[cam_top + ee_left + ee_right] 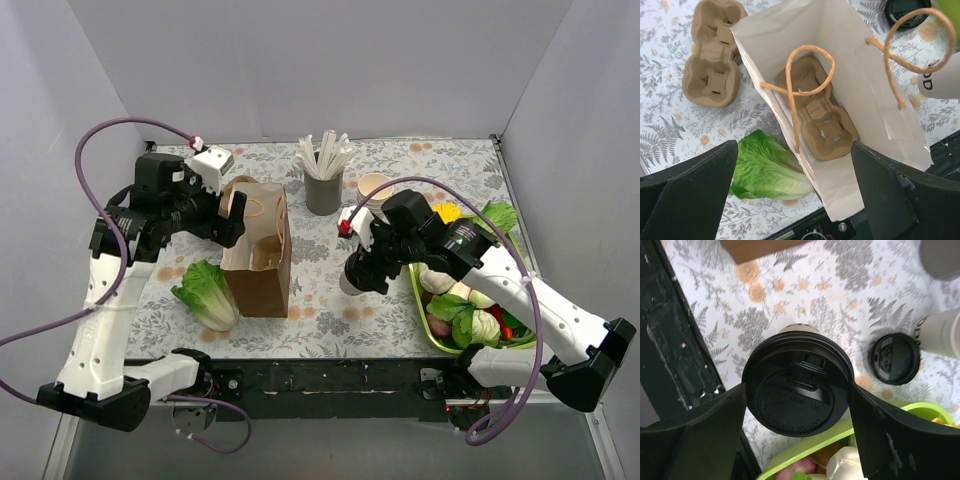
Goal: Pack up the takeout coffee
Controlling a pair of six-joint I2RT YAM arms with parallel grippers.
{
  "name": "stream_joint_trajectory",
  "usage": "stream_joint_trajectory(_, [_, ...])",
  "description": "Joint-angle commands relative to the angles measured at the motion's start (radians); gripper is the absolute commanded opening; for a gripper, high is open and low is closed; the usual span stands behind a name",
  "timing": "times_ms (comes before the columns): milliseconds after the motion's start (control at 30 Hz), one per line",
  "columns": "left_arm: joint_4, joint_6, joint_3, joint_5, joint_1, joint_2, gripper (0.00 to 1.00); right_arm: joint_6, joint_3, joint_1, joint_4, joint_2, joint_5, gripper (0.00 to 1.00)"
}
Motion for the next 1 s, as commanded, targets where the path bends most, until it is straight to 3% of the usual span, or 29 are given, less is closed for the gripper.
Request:
stream_joint_trajectory(0, [-0.026,-0.005,-0.023,0.025,0.007,0.046,0.97,-0.017,0.076,-0.014,0.144,-0.031,0.031,0.01])
stream_joint_trajectory(200, [-0.026,0.013,-0.039,0.04,0.007,0.14,0.88,-0.009,0.22,-0.049,0.223,0.03,0.056,0.01])
stream_joint_trajectory(433, [-0.051,0.024,-0.014,0.085,0.008,0.215,0.59,0.016,0.49,-0.187,0.181,0.128,0.007,0.01])
stream_joint_trajectory(467, [-0.054,0.031,-0.016,0.092,0.007,0.22,0.49,0.023,0.513,-0.201,0.177,0.139,0.001,0.01])
stream_joint_trajectory(533, [-0.068,0.051,-0.008,0.131,0.005,0.232,0.4,0.029,0.573,-0.225,0.158,0.165,-0.025,0.01])
stream_joint_trajectory(700, [-0.072,0.11,0.012,0.226,0.004,0.238,0.16,-0.014,0.581,-0.233,0.178,0.147,-0.074,0.01])
stream_joint_trajectory(800, [-0.072,0.151,0.02,0.266,0.001,0.243,0.07,-0.027,0.593,-0.236,0.164,0.137,-0.137,0.01])
stream_joint_trajectory(967, [-0.075,0.229,0.044,0.27,-0.018,0.273,0.0,-0.023,0.607,-0.236,0.164,0.136,-0.274,0.01])
